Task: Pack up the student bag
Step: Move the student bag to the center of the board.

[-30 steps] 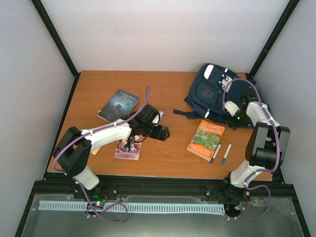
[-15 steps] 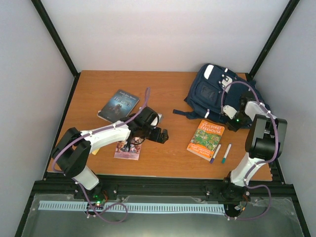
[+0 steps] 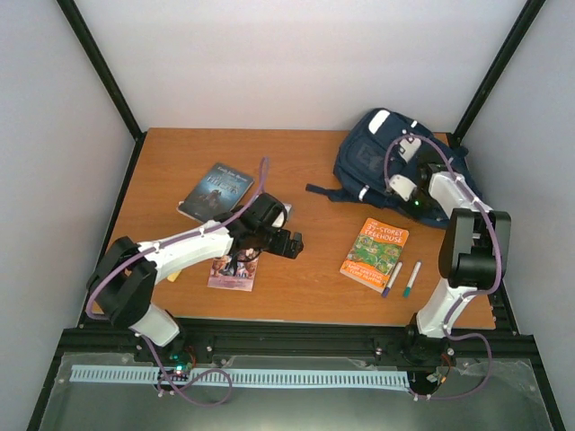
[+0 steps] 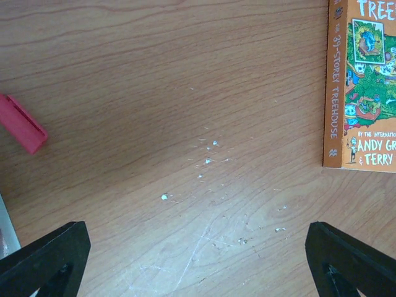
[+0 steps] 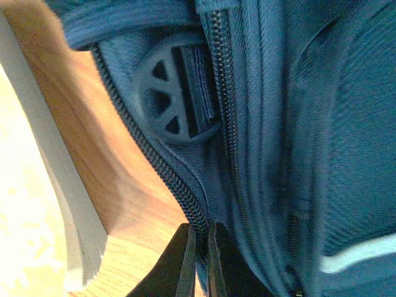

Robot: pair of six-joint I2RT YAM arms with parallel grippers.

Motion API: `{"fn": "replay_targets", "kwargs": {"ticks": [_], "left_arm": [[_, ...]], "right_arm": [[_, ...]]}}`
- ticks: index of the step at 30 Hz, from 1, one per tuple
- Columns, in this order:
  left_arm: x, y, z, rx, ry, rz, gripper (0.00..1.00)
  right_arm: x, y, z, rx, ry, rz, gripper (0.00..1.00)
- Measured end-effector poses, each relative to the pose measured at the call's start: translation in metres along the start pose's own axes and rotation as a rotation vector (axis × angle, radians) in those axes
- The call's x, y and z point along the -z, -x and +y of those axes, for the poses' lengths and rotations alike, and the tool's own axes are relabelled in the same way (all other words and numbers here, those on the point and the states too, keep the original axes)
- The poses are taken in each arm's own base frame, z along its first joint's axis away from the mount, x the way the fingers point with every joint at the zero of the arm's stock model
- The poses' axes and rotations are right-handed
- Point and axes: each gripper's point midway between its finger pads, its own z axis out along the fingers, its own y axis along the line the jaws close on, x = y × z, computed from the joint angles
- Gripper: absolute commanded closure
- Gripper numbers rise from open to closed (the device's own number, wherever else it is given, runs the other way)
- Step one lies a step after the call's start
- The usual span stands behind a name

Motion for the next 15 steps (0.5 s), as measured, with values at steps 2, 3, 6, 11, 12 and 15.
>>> {"fn": "replay_targets", "kwargs": {"ticks": [2, 3, 6, 11, 12, 15], "left_arm": [[0.002, 0.001, 0.000, -0.001, 0.002, -0.007, 0.02], [0.004, 0.002, 0.000, -0.001, 0.002, -0.011, 0.02], [0.006, 0.003, 0.000, 0.002, 0.003, -0.017, 0.02], [0.010, 0.002, 0.000, 0.008, 0.006, -0.026, 0.02], [0.011, 0.002, 0.001, 0.009, 0.007, -0.029, 0.02], [0.014, -0.001, 0.004, 0.017, 0.015, -0.037, 0.02]], "right_arm": [[0.014, 0.020, -0.003, 0.026, -0.029, -0.027, 0.97], [0.022, 0.029, -0.005, 0.037, -0.043, -0.038, 0.97], [0.057, 0.063, -0.017, 0.057, -0.090, -0.088, 0.97], [0.101, 0.111, -0.025, 0.071, -0.129, -0.160, 0.97], [0.107, 0.124, -0.021, 0.083, -0.130, -0.176, 0.97], [0.113, 0.170, 0.010, 0.148, -0.105, -0.216, 0.97]]}}
